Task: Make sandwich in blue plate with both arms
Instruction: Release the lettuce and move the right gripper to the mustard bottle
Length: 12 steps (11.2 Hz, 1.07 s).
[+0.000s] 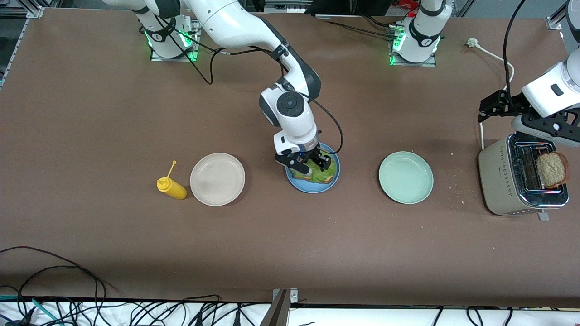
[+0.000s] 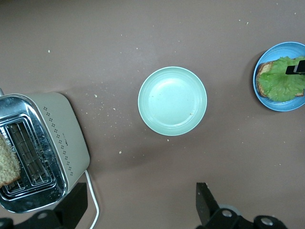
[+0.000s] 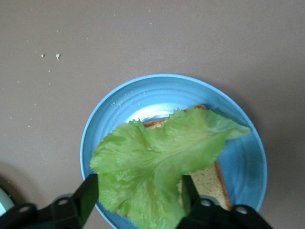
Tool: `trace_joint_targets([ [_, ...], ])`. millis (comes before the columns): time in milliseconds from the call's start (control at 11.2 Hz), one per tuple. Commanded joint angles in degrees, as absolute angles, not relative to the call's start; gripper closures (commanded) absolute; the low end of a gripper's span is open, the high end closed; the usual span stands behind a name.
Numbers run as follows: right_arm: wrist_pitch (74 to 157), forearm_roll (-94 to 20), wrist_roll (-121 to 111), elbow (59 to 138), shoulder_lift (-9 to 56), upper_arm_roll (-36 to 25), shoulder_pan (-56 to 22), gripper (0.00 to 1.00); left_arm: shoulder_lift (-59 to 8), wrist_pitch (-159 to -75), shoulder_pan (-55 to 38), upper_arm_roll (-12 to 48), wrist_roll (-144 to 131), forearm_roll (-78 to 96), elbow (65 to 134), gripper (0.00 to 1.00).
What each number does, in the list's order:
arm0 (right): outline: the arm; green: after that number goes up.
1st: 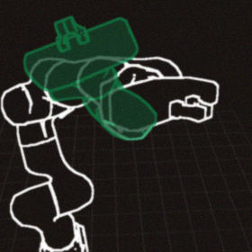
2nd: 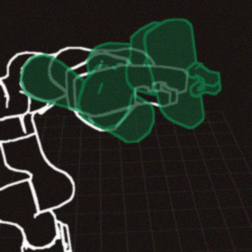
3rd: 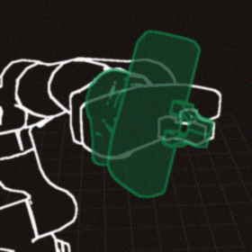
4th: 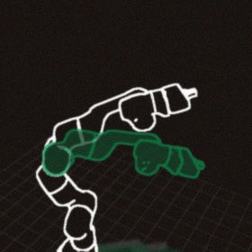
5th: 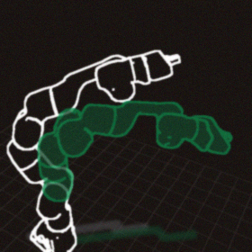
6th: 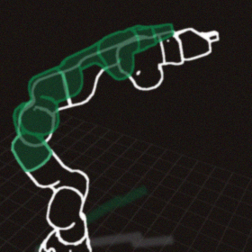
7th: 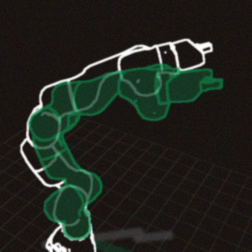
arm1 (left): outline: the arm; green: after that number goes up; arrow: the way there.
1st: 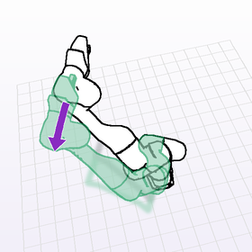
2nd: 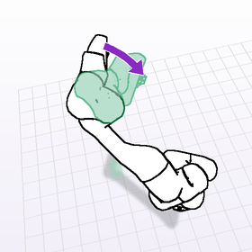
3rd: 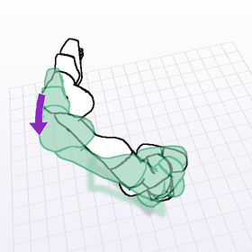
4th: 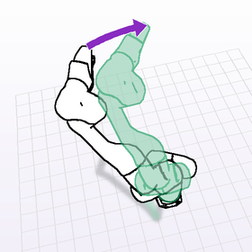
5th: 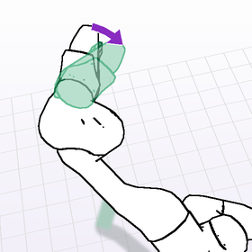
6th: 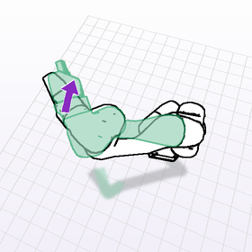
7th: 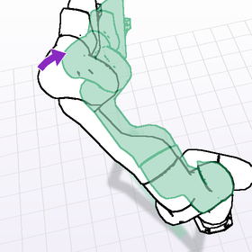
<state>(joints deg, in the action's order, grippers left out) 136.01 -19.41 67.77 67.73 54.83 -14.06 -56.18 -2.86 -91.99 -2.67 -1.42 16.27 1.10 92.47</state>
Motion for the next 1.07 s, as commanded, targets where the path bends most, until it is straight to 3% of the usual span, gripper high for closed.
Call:
trace_joint_targets([
  [0,132.9,-18.7,62.7,76.1,46.5,-14.3,-55.9,0.00,-3.3,-90.8,-2.8,-1.7,17.3,1.8,91.1,0.00],
  [444,116.1,-18.8,38.0,77.1,37.1,-14.5,-46.3,0.00,-3.3,-90.9,-1.6,-2.4,17.1,1.8,90.2,0.00],
  [978,105.4,-18.8,-5.5,79.7,29.8,-14.4,-30.8,0.00,-7.8,-91.5,12.5,-2.6,20.0,1.8,89.5,0.00],
])
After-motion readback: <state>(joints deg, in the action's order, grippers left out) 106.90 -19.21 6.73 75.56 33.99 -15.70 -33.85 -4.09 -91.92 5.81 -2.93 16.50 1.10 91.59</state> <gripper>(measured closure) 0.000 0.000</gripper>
